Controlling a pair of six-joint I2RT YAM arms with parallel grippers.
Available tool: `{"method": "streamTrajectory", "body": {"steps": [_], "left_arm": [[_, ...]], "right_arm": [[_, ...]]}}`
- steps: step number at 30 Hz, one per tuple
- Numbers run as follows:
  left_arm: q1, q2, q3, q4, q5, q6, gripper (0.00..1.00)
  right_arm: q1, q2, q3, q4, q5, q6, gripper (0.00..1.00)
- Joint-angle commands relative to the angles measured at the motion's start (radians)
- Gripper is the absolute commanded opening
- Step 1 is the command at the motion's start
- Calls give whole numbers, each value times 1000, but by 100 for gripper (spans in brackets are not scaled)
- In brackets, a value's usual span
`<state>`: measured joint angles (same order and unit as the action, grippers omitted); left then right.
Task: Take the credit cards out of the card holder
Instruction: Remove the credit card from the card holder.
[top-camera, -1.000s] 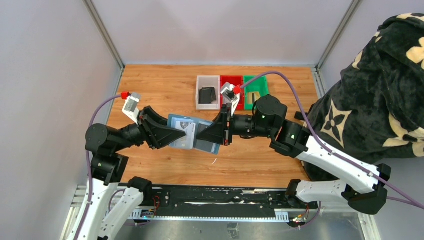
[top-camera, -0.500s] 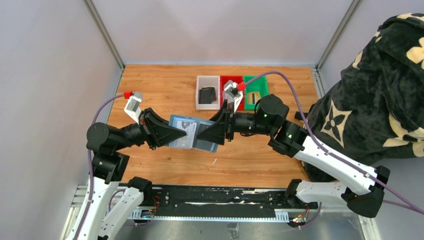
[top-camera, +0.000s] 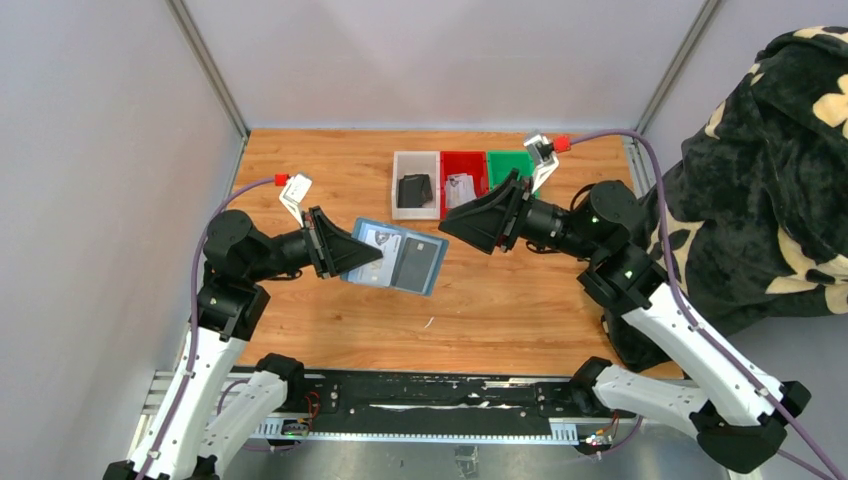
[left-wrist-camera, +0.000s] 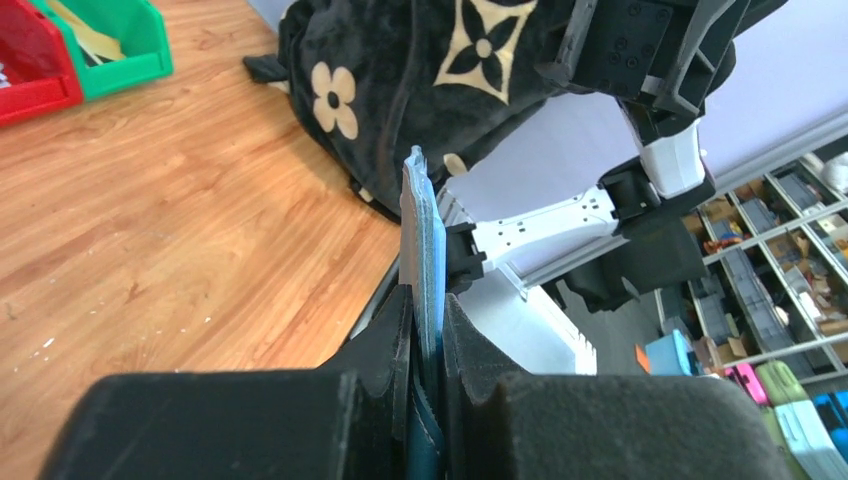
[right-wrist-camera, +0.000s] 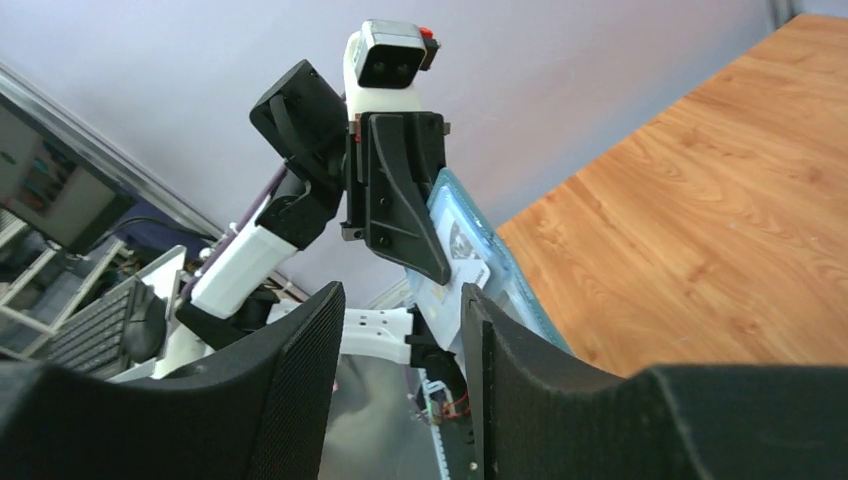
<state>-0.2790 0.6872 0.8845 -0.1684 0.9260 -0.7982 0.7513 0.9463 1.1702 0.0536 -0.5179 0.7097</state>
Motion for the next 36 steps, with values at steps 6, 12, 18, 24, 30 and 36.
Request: {"method": "streamTrajectory", "body": {"steps": [6,12,18,24,30,36], "left_arm": [[-6,-12,8,20,-44,-21,0],[-6,-12,8,35,-45,-33,0],[-6,-14,8,55,-48,-55,0],[-6,-9,2,92,-36,-91,0],[-6,-9,-1,131,-24,-126,0],[-6,-6,-2,136,-21,-138,0]], "right_arm": [[16,78,-109,174,-177,144,50],[51,136,-133,235,-225,168,50],[66,171,-158,281,-240,191,49],[82,210,-157,290,-240,188,49],[98,257,-147,342,-253,213,48],[102,281,-147,426,-271,264,42]]}}
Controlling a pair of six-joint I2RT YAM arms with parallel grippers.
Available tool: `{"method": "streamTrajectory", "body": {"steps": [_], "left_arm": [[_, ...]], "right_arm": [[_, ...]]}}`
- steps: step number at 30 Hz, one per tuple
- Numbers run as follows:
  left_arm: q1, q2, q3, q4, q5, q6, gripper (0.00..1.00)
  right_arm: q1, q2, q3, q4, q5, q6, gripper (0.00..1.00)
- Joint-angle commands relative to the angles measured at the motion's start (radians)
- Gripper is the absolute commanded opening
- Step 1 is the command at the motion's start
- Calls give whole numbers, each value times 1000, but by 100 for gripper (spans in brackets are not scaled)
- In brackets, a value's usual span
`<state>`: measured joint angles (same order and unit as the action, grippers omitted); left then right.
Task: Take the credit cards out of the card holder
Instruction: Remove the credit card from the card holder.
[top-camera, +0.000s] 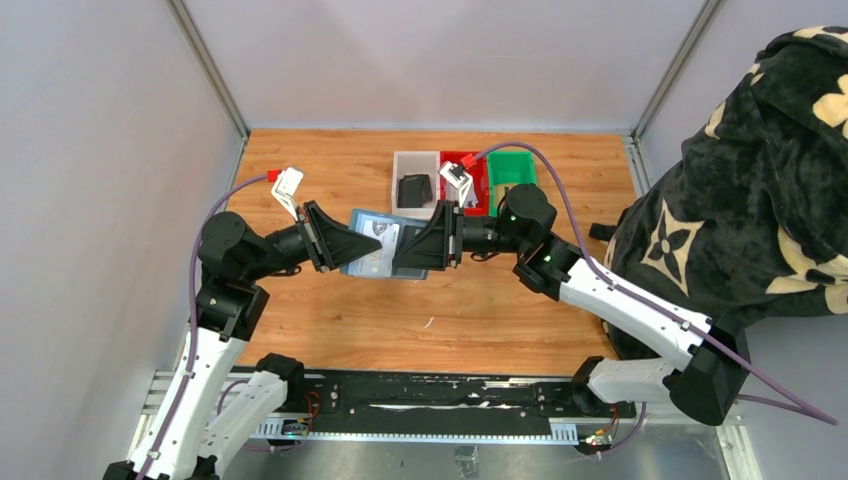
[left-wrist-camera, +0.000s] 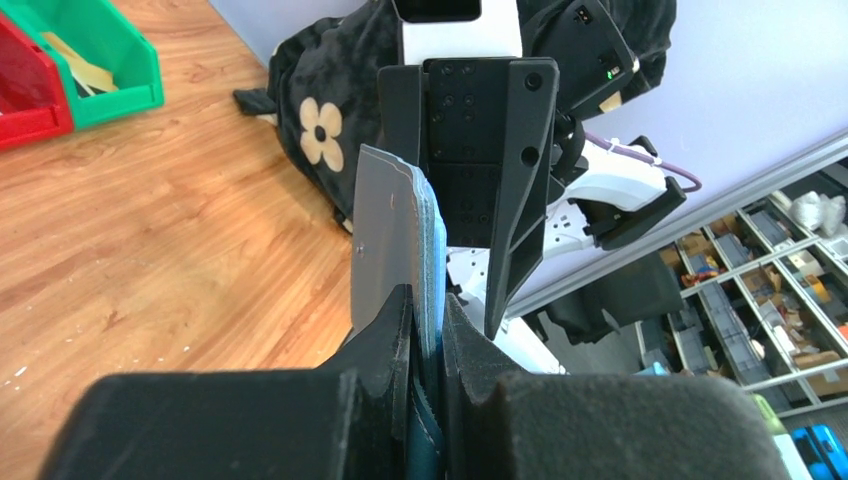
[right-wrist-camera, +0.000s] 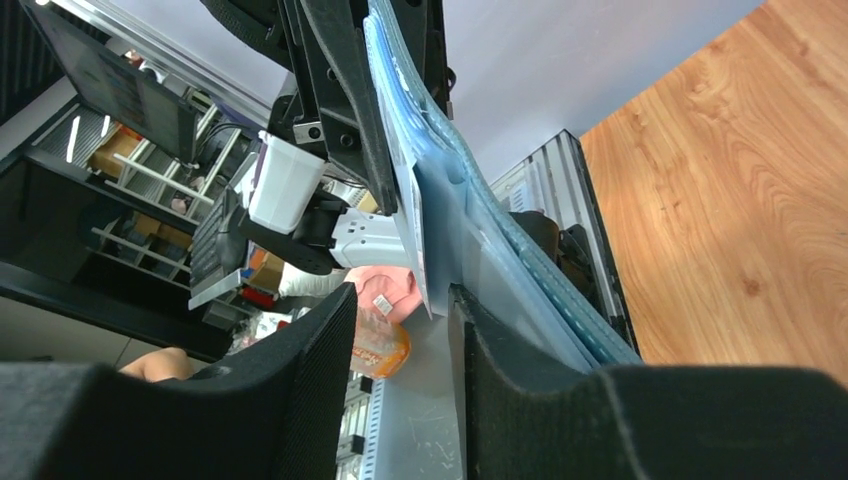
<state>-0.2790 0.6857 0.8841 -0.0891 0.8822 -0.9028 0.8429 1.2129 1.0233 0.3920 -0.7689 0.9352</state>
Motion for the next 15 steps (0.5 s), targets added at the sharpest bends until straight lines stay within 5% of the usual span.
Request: {"method": "streamTrajectory", "body": {"steps": [1,15], "left_arm": [[-6,-2,-3,58,26,-37,0],[-6,5,1,63,47,-55,5]], "right_arm": [[10,18,0,103,-23,49,40],[8,12,-35,217,-32,97,2]]}}
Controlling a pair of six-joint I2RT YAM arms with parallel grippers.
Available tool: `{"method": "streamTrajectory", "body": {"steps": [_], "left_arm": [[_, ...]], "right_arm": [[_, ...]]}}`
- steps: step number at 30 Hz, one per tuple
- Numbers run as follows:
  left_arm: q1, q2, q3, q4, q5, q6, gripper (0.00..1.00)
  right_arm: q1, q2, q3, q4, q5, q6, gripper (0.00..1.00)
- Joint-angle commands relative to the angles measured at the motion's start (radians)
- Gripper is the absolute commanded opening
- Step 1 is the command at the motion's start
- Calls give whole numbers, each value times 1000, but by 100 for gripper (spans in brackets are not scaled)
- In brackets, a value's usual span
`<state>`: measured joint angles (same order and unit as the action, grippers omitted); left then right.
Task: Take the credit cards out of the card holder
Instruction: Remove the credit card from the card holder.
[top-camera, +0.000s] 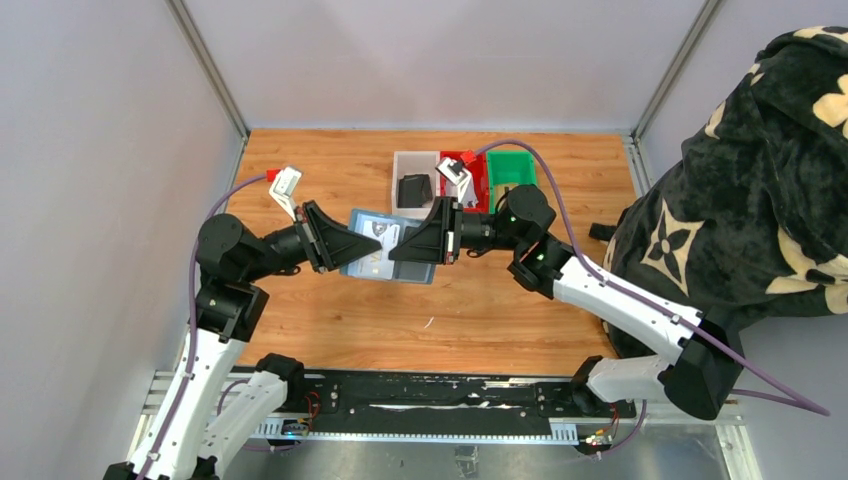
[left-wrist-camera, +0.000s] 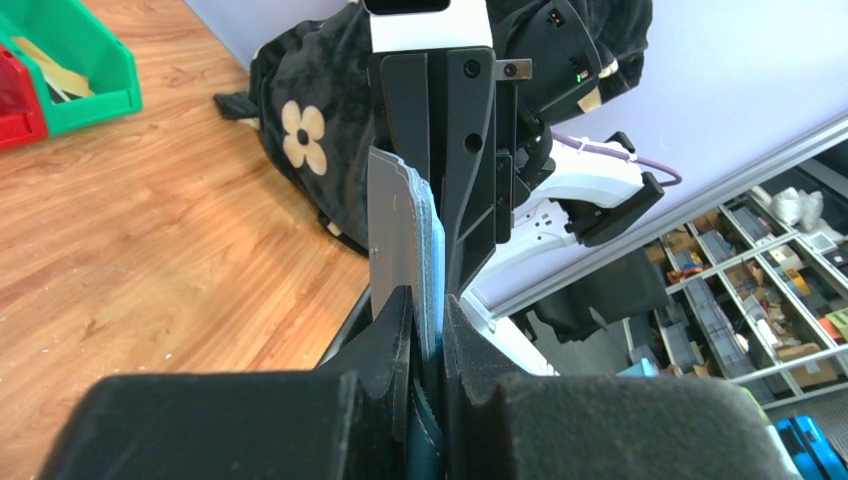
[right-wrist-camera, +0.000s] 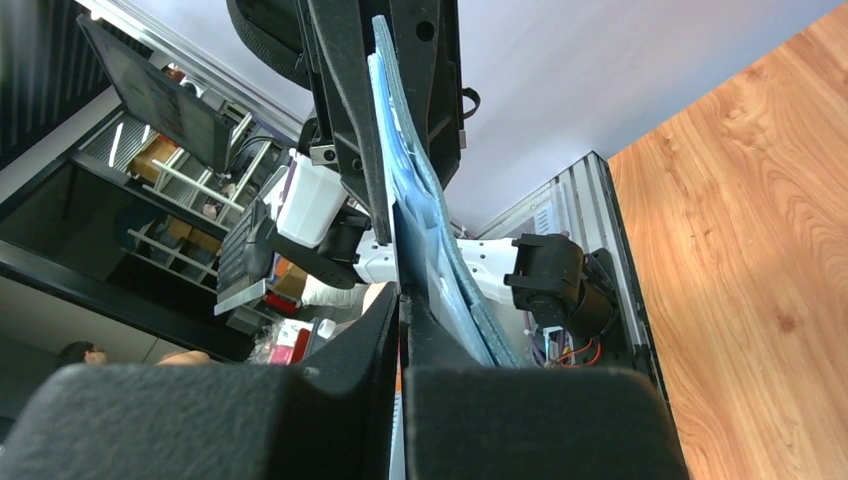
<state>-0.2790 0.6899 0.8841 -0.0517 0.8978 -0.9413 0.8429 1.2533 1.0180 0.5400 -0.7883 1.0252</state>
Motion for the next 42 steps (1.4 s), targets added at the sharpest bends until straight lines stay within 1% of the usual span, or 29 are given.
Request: {"method": "streamTrajectory", "body": {"steps": [1,5,10,11,15,20,21,22,25,26,29,31,35,40,42], "left_arm": [[-6,2,2,26,33,-19,8],[-6,5,8,42,42,-36,10],[-6,3,16,47,41,-54,8],[-6,3,16,70,41,-58,8],[-5,3,20,78,40,-64,7],[-6,-1,21,71,39,-53,0],[-6,-2,21,70,38,-50,0],[-6,-3,20,71,37,-49,0],[-6,-5,16,80,33,-49,0],[-6,-5,14,83,32,-50,0],[-6,-1,12,85,31,-50,0],[-6,-1,13,85,34,-48,0],[-6,-2,11,84,39,-44,0],[-6,-1,6,84,39,-39,0],[-6,-1,11,72,39,-19,0]], "right_arm": [[7,-37,-40,69,-8,5,1],[-3,-80,-89,73,11,-5,0],[-11,-132,-135,66,37,-21,0],[-11,-137,-138,63,38,-24,0],[-11,-147,-149,56,40,-30,0],[-13,-162,-164,43,49,-42,0],[-13,-163,-164,48,50,-39,0],[-13,-160,-160,54,50,-33,2],[-9,-133,-152,103,50,4,18],[-6,-122,-151,126,50,20,21],[4,-85,-134,172,48,54,28],[11,-68,-120,184,45,63,29],[12,-56,-123,241,47,92,26],[5,-60,-140,314,32,120,7],[-24,-83,-154,306,16,117,1]]}}
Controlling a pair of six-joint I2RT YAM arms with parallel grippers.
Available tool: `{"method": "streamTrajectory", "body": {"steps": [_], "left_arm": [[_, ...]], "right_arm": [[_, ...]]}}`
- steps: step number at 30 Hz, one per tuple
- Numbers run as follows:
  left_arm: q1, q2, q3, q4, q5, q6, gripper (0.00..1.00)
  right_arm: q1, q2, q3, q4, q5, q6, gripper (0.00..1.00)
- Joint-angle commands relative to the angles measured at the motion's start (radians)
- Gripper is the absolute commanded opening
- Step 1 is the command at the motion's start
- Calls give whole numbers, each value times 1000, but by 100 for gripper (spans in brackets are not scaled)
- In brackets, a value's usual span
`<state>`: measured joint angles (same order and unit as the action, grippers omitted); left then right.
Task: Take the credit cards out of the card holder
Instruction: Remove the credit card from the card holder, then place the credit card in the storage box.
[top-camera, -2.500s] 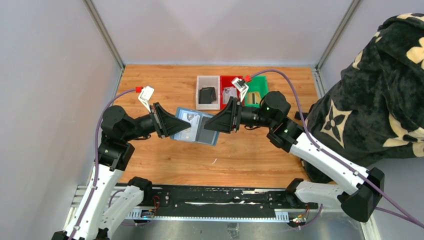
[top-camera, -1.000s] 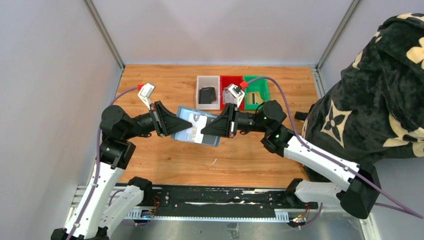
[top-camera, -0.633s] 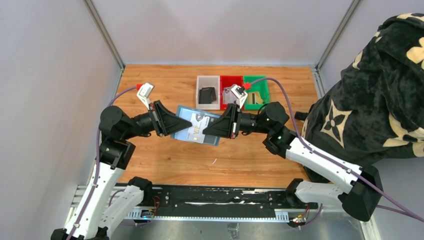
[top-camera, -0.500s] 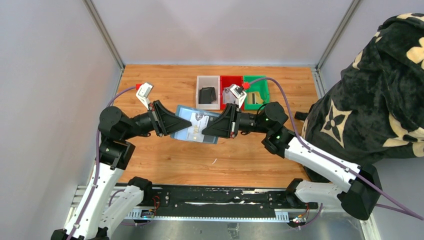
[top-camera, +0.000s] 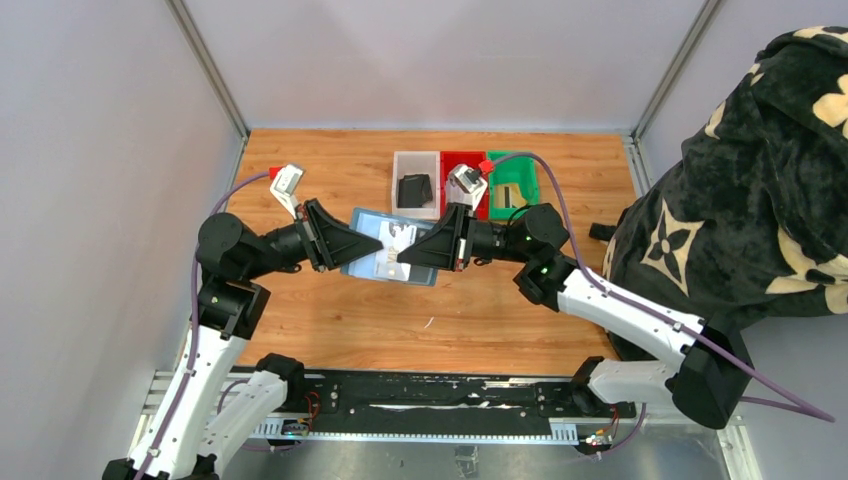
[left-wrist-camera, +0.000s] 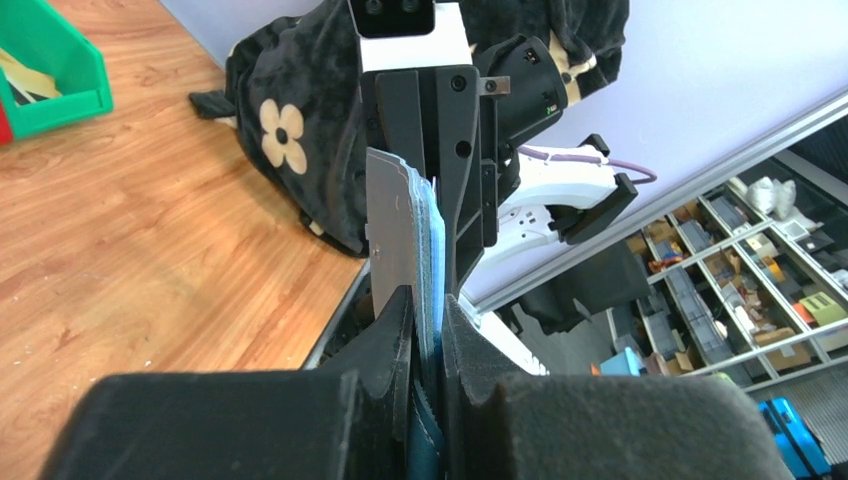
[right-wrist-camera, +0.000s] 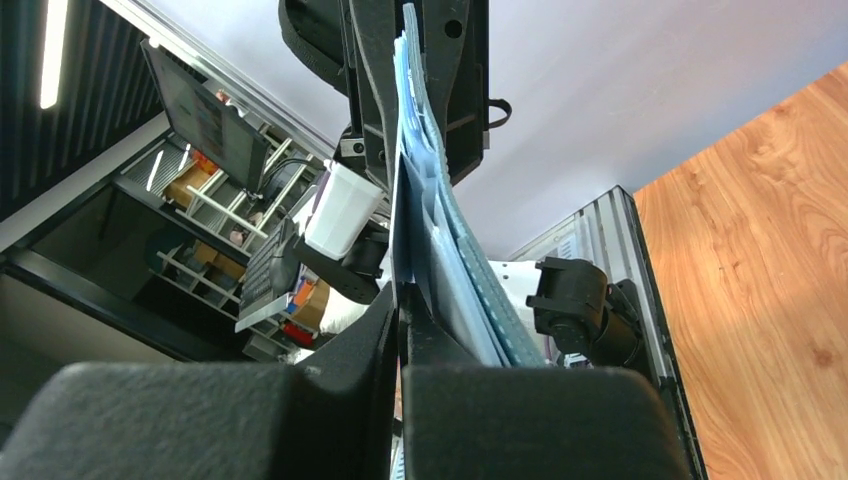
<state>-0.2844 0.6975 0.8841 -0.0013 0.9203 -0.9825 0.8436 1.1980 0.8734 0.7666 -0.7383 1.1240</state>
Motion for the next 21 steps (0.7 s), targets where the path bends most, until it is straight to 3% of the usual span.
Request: {"method": "streamTrajectory", "body": {"steps": [1,6,12,17,21], "left_arm": [[0,-9,17,10,16,36,0],[1,-8,51,-51,14,102,0],[1,-7,80,-54,26,122,0],[1,-6,81,-16,40,90,0],[1,-12,87,-13,47,88,0]], "right_arm": [[-49,-46,-15,27,-40,-5,0],[-211,-161,10,-340,-59,-180,0],[-454,-211,9,-466,-134,-201,0],[-542,-88,185,-848,1,-455,0],[-553,100,324,-991,148,-621,0]]}}
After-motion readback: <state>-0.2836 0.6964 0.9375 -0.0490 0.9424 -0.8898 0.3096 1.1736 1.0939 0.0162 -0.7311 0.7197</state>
